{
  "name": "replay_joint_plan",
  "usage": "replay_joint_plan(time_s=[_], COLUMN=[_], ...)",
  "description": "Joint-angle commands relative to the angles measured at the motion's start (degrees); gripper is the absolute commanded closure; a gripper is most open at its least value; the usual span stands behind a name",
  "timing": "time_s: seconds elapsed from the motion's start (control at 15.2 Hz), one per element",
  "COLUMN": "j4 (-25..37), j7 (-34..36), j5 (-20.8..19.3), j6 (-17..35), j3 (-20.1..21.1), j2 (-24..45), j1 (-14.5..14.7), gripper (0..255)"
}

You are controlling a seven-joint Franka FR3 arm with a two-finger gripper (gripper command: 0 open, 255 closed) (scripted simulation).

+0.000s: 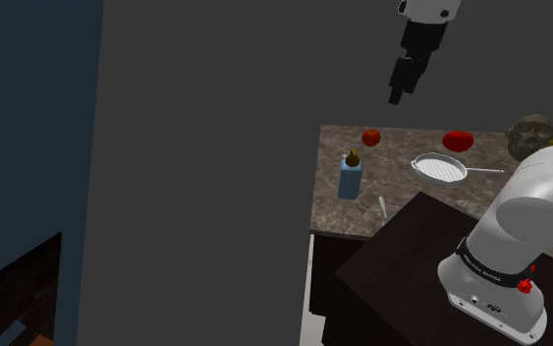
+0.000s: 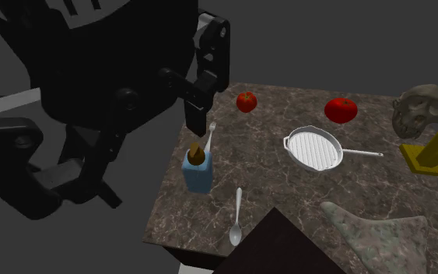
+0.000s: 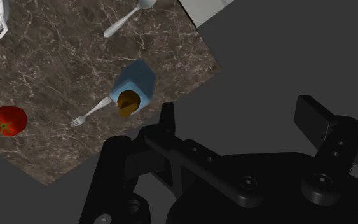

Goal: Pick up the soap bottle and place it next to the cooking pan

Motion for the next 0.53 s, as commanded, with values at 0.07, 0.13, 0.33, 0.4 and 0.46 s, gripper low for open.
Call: replay_joint_plan(time_s=[0.07, 0.13, 0.33, 0.4, 0.46], j4=[-0.8, -1.6, -3.3, -3.7, -4.1], j7=[-0.6, -1.1, -2.8, -3.4, -3.9], j5=[-0.4, -0.7, -1.6, -1.9, -2.2], j6=[1.8, 3.7, 9.2, 11.1, 12.9], j3=[-0.5, -1.1, -2.7, -3.2, -3.7], j2=[1.1, 2.3, 6.5, 8.0, 9.6], j1=[-0.1, -0.3, -0.7, -0.8, -0.9], gripper=[0, 0, 0, 0, 0])
